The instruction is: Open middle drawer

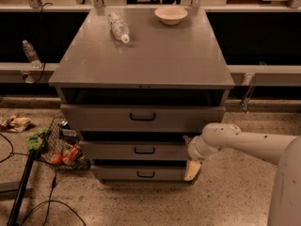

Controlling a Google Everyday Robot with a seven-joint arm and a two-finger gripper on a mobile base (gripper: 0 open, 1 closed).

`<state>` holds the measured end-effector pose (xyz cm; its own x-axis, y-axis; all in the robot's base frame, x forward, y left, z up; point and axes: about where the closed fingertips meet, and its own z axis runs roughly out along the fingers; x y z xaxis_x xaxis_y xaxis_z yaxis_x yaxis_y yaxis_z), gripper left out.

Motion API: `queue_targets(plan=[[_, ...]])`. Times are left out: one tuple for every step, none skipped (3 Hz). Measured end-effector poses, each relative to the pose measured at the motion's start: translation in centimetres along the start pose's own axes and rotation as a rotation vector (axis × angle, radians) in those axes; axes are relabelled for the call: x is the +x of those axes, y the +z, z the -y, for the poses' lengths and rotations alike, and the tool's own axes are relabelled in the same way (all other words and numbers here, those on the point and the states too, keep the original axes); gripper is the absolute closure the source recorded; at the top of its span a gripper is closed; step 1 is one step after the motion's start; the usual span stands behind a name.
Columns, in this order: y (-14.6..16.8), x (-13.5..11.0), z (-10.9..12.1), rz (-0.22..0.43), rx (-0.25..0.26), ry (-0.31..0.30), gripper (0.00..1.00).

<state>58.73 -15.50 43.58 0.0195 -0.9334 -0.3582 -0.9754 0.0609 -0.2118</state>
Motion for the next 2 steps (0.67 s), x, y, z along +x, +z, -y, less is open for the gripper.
queue_targets(plan=[[1.28, 0.08, 0.46, 0.017, -0.013, -0.004, 0.20], [2.00, 0.07, 0.33, 0.028, -0.030, -0.004, 0.44]])
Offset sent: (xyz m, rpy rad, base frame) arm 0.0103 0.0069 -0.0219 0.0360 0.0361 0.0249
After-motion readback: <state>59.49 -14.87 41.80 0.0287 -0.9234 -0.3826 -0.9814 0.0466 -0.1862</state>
